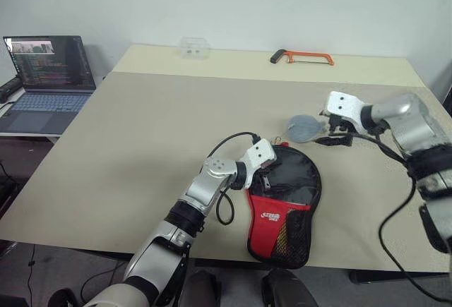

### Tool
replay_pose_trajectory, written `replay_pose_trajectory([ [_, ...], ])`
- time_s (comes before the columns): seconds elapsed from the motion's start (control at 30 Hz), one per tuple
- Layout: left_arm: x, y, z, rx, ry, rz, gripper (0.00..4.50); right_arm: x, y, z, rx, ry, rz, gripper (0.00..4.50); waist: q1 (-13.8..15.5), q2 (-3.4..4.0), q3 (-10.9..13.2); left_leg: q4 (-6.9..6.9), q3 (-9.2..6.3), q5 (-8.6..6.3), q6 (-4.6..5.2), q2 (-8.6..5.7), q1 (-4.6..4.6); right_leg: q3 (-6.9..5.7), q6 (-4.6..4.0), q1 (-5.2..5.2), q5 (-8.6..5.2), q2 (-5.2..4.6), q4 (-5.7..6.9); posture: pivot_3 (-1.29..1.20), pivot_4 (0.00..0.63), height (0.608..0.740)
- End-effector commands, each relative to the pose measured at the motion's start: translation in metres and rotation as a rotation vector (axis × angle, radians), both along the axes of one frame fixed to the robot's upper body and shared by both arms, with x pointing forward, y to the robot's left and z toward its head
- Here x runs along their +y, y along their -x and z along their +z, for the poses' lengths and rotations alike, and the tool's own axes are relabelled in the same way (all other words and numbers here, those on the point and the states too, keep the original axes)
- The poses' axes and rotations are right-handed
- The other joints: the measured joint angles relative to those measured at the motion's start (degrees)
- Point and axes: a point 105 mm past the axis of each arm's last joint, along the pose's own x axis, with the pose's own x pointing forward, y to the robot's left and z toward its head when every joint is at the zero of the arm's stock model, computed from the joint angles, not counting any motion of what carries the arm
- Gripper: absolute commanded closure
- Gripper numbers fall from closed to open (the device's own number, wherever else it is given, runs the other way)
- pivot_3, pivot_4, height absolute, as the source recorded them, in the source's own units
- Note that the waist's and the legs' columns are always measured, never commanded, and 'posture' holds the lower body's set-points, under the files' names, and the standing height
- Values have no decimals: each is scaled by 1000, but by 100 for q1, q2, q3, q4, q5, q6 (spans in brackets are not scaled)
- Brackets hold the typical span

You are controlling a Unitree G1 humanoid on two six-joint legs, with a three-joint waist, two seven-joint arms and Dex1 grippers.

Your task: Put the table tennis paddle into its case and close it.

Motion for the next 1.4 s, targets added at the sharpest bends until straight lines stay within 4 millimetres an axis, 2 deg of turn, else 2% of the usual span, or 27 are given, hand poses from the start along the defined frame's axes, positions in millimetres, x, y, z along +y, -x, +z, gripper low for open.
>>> replay_pose_trajectory([
  [0.03, 5, 3, -20, 35, -47, 37, 27, 7, -6, 10, -10, 11, 39, 0, 0, 2, -1, 0, 1, 0, 0, 0, 2, 1, 0, 1, 0, -1, 0, 0, 150, 740],
  [0.3, 4, 9, -20, 24, -42, 56, 27, 26, -15, -2, 26, 41, 65, 0, -8, 10, -5, 1, 1, 0, 0, 1, 7, -1, -1, 3, 0, -2, 8, 0, 150, 740],
  [0.67, 16, 12, -23, 26, -66, 106, 27, 39, -23, 10, -1, 24, 54, 0, -19, 21, -8, 0, 2, 1, -2, 2, 8, -1, -1, 3, 0, -2, 9, 0, 150, 740],
  [0.8, 16, 13, -24, 23, -73, 111, 27, 34, -25, -3, -7, 120, 39, 0, -30, 22, -8, -1, 0, 1, -2, 3, 10, -1, -2, 3, 1, -2, 12, 0, 150, 740],
  [1.17, 9, 18, -25, 30, -68, 117, 27, 34, -29, -21, 10, 138, -30, 0, -30, 24, -8, 0, 1, 1, -2, 2, 10, 0, -2, 3, 0, -3, 12, 0, 150, 740],
  [1.4, -12, 24, -30, 17, -67, 97, 27, 39, -31, -33, 4, 144, -55, 0, -3, 25, -9, 1, 2, 1, -2, -2, 10, -1, -2, 5, 1, -7, 11, 0, 150, 740],
])
